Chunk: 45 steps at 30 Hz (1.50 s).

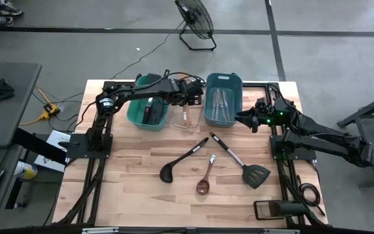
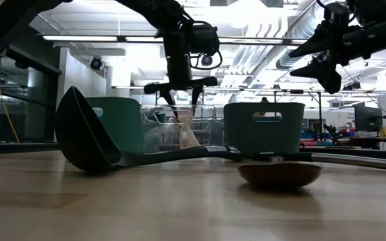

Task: Pick & Place Kitchen Items
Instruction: Put the black ladle into the transparent bin

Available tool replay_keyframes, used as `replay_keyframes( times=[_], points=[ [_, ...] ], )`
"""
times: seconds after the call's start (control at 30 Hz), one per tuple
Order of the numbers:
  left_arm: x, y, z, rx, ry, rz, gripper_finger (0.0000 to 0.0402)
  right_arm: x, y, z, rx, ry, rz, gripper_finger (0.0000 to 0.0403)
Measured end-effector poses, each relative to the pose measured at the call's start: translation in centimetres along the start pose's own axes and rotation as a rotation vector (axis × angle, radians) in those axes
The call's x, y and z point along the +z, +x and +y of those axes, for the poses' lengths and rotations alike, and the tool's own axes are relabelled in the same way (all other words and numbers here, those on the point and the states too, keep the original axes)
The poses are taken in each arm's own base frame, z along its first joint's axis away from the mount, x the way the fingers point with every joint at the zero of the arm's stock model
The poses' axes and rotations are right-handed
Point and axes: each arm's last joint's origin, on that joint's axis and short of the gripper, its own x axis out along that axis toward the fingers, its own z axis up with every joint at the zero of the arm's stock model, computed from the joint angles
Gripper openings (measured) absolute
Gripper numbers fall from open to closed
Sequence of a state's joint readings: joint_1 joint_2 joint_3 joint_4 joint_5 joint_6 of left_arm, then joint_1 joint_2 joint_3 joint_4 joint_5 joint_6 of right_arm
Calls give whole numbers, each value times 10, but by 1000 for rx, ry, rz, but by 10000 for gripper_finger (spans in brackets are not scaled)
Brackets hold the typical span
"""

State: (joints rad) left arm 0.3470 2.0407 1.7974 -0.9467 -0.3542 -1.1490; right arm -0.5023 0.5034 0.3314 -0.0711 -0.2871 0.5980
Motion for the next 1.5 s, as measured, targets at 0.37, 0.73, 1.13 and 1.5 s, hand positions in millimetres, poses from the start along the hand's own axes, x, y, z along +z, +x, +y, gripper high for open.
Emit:
replay_keyframes(
  times=[0.37,0.73,1.13,1.5],
  points=[
    [14,-33,-21,-133,241,-66,197,0,0,0,0,-1,-1,215],
    [28,-100,-40,-285,455,-168,197,0,0,0,0,-1,0,215],
    [-16,-150,-29,-139,592,-87,197,0,0,0,0,8,0,215],
    [-61,-168,-27,-106,658,-28,197,0,0,0,7,9,6,215]
  ],
)
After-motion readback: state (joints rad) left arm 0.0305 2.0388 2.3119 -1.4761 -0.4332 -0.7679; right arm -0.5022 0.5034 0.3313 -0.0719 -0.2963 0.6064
